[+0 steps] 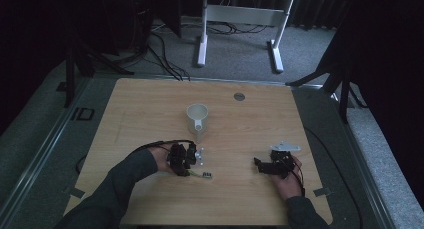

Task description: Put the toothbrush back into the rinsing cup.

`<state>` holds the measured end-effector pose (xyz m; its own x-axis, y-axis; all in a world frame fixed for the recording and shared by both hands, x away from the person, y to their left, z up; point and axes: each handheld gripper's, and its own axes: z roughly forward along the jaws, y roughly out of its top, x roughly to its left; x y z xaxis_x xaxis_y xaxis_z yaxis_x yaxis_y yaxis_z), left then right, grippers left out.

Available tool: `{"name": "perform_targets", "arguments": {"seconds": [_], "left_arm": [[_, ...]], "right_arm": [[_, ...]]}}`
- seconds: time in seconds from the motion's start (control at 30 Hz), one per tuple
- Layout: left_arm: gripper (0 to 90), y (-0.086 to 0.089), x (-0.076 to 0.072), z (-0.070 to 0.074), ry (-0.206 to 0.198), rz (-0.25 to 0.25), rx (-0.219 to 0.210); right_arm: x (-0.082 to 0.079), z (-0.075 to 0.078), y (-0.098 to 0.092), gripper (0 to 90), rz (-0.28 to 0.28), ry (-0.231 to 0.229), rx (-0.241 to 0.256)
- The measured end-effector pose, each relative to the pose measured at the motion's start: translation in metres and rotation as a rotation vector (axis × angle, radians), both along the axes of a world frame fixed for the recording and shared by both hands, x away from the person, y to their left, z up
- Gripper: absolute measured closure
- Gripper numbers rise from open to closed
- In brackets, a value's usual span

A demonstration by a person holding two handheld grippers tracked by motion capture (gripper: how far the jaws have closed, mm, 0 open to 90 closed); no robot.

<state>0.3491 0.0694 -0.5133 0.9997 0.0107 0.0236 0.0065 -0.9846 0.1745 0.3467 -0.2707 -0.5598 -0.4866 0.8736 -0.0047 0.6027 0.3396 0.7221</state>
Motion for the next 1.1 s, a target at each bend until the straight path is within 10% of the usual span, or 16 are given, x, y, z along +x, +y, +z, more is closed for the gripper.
{"name": "perform_targets", "arguments": {"seconds": [1.1], "left_arm": [[81.7,-0.0036,0.0019,-0.0039,0.029,0.008,0.033]], "right_arm": [[0.0000,0.0000,0.0000,15.9,0.000,0.000,0.000]]}}
